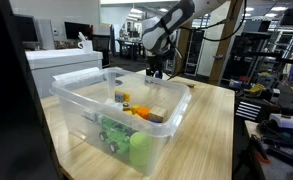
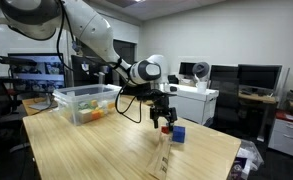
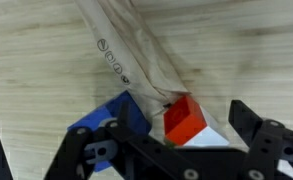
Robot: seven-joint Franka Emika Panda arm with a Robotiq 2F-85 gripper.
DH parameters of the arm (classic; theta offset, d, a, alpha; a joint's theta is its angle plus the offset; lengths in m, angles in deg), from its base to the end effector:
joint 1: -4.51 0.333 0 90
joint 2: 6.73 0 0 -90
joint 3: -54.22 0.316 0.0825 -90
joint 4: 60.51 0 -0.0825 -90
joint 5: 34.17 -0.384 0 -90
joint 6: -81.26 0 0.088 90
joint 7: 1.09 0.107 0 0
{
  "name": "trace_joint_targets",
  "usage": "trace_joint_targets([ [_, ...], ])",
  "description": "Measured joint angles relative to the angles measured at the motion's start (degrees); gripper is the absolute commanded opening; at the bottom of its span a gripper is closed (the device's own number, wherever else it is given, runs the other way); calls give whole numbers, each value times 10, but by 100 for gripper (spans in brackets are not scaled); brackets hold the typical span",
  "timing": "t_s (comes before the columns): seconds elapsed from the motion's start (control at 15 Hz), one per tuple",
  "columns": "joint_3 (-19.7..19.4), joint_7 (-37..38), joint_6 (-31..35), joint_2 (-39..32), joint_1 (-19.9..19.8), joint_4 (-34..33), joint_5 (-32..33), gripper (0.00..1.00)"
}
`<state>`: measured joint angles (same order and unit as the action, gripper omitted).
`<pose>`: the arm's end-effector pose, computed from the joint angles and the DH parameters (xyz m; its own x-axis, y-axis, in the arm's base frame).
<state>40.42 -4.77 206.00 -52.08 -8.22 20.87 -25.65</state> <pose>0.6620 -0.2987 0.2362 0.9667 -0.2493 -0.0574 -0.2237 -0.9327 0.2830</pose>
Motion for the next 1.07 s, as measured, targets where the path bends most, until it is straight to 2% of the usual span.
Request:
trace_joint_targets([
  [0.2, 0, 0, 0, -5, 2, 0, 1, 41],
  [0.6, 8, 0, 0, -4, 3, -10, 1, 1],
  [0.93, 47, -1, -26, 49, 6, -50, -11, 0],
  [1.0, 57, -2, -34, 62, 8, -57, -17, 26],
  [1.07, 66, -2, -46, 77, 12, -65, -20, 28],
])
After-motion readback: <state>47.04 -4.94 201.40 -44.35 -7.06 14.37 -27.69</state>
